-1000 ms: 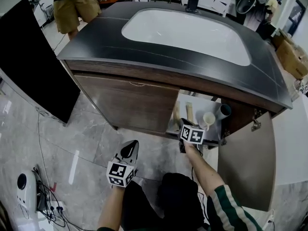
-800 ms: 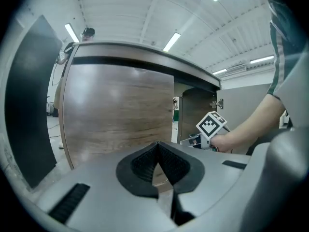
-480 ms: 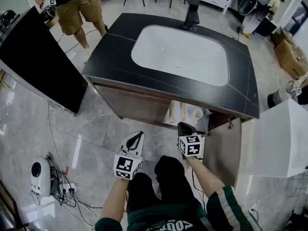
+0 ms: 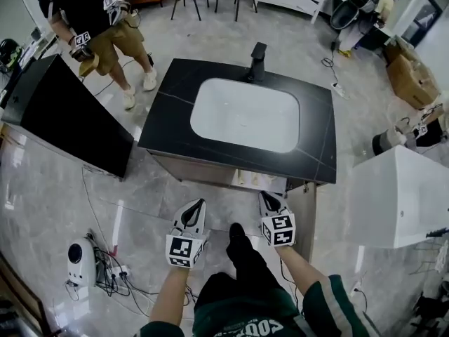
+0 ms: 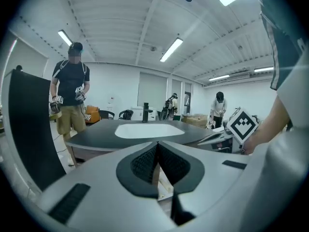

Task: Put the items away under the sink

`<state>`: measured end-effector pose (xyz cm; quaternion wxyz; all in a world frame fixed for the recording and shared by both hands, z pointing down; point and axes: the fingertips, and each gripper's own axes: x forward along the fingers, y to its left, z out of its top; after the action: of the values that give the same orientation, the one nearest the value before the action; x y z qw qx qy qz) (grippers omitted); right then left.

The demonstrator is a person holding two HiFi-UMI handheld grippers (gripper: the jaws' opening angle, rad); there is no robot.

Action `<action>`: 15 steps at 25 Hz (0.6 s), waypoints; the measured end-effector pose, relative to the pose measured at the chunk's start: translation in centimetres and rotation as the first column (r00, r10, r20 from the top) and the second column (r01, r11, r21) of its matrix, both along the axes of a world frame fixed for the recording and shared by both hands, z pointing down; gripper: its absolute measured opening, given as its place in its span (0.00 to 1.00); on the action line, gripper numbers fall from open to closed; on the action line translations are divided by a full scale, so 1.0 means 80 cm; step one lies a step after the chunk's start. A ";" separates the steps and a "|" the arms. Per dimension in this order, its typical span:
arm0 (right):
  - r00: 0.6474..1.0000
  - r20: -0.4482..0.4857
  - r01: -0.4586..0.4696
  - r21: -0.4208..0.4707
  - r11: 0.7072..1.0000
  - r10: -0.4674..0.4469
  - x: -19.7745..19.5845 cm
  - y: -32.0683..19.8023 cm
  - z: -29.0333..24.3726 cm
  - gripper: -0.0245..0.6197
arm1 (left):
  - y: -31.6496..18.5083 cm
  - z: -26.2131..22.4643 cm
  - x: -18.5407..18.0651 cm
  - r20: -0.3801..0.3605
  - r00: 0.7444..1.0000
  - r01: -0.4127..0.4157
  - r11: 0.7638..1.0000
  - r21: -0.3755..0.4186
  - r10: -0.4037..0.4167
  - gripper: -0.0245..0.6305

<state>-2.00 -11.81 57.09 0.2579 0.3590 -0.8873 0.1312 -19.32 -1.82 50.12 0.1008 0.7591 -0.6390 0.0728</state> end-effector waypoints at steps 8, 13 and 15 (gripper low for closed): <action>0.999 0.035 -0.015 0.038 0.999 0.014 0.015 -0.045 -0.153 0.11 | -0.053 -0.112 0.002 -0.007 1.000 0.000 0.999 -0.042 -0.001 0.06; 0.997 0.081 -0.006 0.057 0.998 0.002 -0.005 -0.083 -0.186 0.11 | -0.094 -0.163 -0.003 0.007 1.000 -0.005 1.000 -0.017 0.005 0.06; 0.996 0.088 0.005 0.061 0.998 -0.010 -0.012 -0.095 -0.193 0.11 | -0.106 -0.173 -0.003 0.011 1.000 -0.003 1.000 -0.013 0.003 0.06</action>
<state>-2.97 -19.38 41.65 0.2081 0.3571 -0.9028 0.1190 -19.52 -10.28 36.25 0.1018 0.7591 -0.6378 0.0814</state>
